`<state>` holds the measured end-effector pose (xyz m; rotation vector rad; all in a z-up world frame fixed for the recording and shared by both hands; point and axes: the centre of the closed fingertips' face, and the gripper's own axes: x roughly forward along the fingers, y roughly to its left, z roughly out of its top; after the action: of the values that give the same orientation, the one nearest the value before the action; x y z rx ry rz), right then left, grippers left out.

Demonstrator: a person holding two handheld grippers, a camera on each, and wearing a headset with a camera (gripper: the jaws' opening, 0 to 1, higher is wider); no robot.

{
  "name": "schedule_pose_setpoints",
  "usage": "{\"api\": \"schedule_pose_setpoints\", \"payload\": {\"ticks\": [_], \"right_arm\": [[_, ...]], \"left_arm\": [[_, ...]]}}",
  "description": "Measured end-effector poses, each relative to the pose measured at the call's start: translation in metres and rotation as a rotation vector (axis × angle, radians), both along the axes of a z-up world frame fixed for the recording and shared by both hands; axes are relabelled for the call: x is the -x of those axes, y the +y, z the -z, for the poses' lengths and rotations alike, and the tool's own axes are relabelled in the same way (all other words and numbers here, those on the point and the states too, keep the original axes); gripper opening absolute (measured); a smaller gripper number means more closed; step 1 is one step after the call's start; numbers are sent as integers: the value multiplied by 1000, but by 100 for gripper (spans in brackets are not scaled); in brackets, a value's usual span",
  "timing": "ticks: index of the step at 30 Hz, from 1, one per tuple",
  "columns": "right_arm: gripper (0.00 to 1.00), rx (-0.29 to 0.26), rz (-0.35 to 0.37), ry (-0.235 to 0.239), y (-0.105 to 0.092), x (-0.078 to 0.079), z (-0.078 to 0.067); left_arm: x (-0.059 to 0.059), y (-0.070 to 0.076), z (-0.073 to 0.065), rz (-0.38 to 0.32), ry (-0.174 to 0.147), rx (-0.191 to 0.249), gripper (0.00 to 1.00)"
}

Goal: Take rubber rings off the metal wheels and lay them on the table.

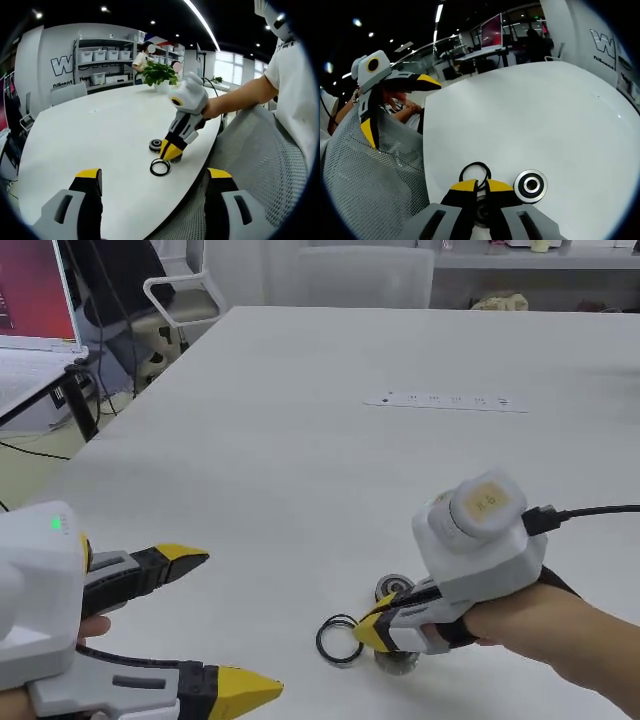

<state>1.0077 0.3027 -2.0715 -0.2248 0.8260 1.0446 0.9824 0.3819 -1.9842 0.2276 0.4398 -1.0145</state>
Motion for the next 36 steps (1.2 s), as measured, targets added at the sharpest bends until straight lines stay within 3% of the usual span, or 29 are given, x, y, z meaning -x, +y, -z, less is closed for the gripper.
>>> {"api": "schedule_pose_setpoints", "payload": {"ticks": [12, 25, 36], "right_arm": [[10, 41, -38, -55, 1, -1, 2], [8, 33, -49, -30, 3, 3, 1], [11, 39, -39, -45, 2, -1, 3]], "left_arm": [[-1, 0, -1, -9, -1, 9, 80], [-1, 1, -1, -20, 1, 17, 79], [-2, 2, -2, -25, 1, 24, 78]]}}
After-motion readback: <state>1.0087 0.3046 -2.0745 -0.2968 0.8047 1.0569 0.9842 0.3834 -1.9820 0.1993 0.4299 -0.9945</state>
